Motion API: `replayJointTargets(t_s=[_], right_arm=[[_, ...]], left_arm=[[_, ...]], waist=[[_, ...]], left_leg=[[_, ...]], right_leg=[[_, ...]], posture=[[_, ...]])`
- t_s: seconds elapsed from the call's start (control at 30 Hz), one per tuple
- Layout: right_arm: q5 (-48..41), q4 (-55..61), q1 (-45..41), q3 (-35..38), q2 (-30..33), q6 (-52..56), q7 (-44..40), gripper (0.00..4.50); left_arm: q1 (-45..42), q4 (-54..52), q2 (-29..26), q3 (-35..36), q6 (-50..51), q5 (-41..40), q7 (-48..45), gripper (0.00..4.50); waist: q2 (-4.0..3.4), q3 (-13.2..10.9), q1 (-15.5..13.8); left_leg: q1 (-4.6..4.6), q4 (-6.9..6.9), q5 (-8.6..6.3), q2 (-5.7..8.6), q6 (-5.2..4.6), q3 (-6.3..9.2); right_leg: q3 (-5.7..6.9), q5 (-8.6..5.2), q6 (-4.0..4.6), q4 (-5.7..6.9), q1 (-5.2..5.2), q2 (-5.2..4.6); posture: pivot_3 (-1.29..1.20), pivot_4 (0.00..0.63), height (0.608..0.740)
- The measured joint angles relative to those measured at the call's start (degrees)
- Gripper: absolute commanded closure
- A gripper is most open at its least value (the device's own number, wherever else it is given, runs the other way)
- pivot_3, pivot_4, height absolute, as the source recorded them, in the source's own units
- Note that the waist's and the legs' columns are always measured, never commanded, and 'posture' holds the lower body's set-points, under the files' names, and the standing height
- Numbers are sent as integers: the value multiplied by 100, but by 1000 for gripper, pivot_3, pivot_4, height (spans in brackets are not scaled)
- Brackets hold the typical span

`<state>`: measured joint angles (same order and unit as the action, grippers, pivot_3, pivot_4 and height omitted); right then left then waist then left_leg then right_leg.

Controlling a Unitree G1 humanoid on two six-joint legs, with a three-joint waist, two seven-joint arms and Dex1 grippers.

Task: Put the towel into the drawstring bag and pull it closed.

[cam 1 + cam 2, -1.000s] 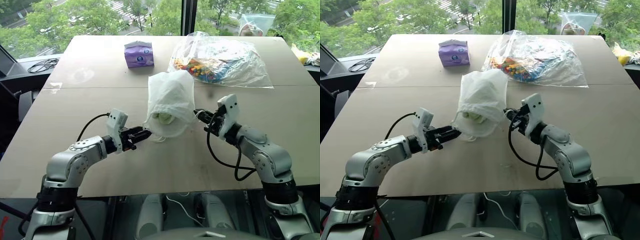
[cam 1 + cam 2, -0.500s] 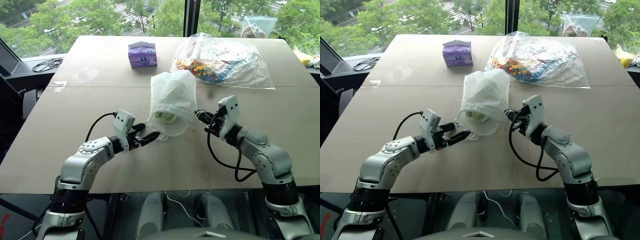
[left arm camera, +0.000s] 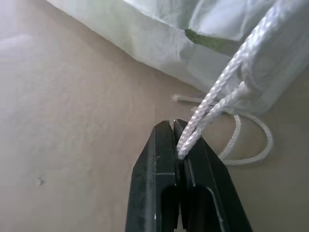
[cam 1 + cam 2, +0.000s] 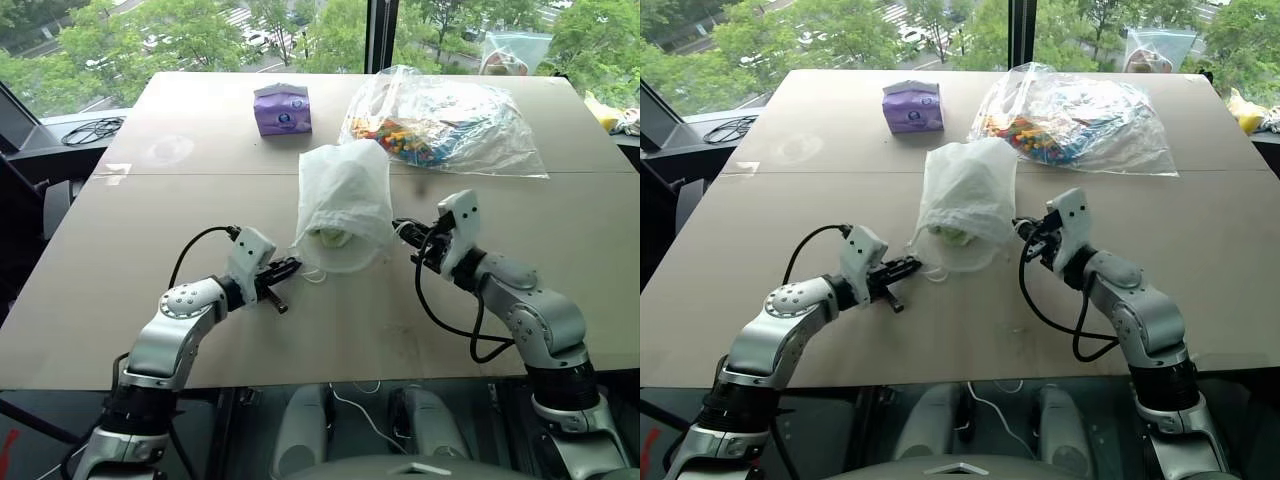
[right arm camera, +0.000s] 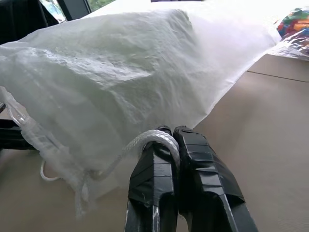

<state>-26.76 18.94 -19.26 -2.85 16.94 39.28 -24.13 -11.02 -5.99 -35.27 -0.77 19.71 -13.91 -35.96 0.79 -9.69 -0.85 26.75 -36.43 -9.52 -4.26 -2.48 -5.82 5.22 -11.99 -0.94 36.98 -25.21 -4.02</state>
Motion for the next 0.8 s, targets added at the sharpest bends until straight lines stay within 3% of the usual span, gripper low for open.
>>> replayJointTargets(t_s=[0.2,0.3,0.57,0.6,0.7,0.8], right_arm=[[496,-266,-661,363,366,-848,78,4500],[771,-804,-916,748,221,-1303,508,4500],[467,-1355,-1130,1411,-832,-1482,1718,4500],[319,-1575,-1239,1714,-1056,-1434,2191,4500],[113,-1797,-1359,2003,-1183,-1364,2652,4500],[-451,-2287,-1717,2697,-1460,-1274,3623,4500]], left_arm=[[-695,614,-17,307,-1249,1281,1341,4444],[-859,963,122,422,-1456,1678,2023,4444],[-1646,1057,979,1311,-424,1542,3539,4444],[-1664,1041,1277,1415,-142,1366,3724,4444],[-1697,1038,1491,1577,130,1141,3879,4444],[-1896,1034,1850,1917,573,677,4222,4444]], waist=[[2,2,8],[2,2,8],[4,2,46],[5,2,42],[6,1,32],[6,1,23]], left_leg=[[0,-6,1,4,-1,-10],[0,-5,5,3,-6,-15],[0,-6,21,3,-23,-40],[1,-14,21,3,-23,-42],[1,-29,21,3,-23,-40],[0,-53,20,2,-22,-32]], right_leg=[[-5,5,-4,0,2,-5],[-5,10,-12,3,1,2],[-9,31,-12,16,1,8],[-10,32,-13,20,2,7],[-10,30,-18,39,2,5],[-8,21,-31,70,2,4]], posture=[[0,150,739],[0,150,739],[0,150,739],[0,150,739],[0,150,739],[0,150,739]])
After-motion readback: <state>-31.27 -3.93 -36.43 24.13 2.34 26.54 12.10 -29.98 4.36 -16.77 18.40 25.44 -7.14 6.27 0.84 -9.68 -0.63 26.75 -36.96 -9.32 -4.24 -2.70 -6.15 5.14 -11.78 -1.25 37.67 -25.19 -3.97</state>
